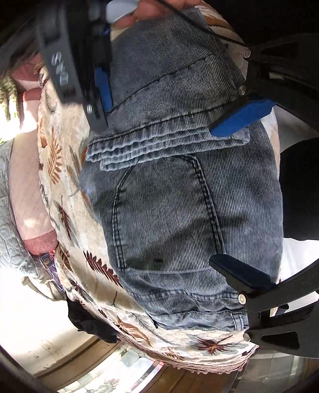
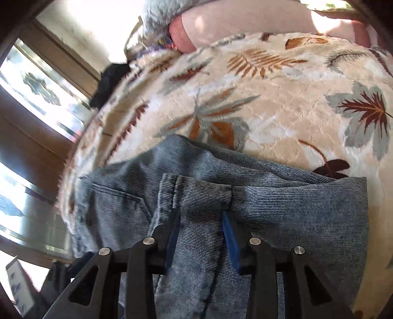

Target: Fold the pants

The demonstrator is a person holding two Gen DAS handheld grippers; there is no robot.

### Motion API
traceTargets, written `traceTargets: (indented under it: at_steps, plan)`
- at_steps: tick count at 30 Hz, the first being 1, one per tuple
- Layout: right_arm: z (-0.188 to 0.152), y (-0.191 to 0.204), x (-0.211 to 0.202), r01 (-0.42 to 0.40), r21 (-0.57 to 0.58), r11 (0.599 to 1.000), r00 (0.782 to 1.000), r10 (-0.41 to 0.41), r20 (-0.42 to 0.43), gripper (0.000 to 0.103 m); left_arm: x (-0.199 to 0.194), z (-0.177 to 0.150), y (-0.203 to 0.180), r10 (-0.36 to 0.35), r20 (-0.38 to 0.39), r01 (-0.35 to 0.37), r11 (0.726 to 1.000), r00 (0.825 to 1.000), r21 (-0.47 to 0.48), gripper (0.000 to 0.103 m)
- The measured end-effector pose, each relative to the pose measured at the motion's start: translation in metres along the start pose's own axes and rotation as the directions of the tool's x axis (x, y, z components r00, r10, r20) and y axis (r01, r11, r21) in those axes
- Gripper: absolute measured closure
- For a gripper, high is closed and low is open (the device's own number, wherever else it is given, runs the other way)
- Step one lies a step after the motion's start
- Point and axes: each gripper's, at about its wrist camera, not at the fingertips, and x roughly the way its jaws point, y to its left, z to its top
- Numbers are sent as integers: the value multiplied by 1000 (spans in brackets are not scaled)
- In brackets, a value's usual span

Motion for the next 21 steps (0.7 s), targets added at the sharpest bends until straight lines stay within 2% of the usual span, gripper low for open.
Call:
traceTargets:
  at_steps: [4,10,16,21]
  plan:
    - [-22,-13,-34,-32,43,999,996,29,80,64,-21,-2,22,73,57,-71,996,996,-48,6]
    - [-47,2,-58,-44,10,999,992,42,117,64,-59,-2,60,184,153,-163,977,971,-138,6]
    - [-51,36,-77,-68,-54,996,987,75,140,63,-78,3,96,213,195,-172,963,957,-209,6]
    - [-51,70,-83,-91,-121,988,984,108,142,62,-86,-1,120,215,203,-158,952,955,-262,6]
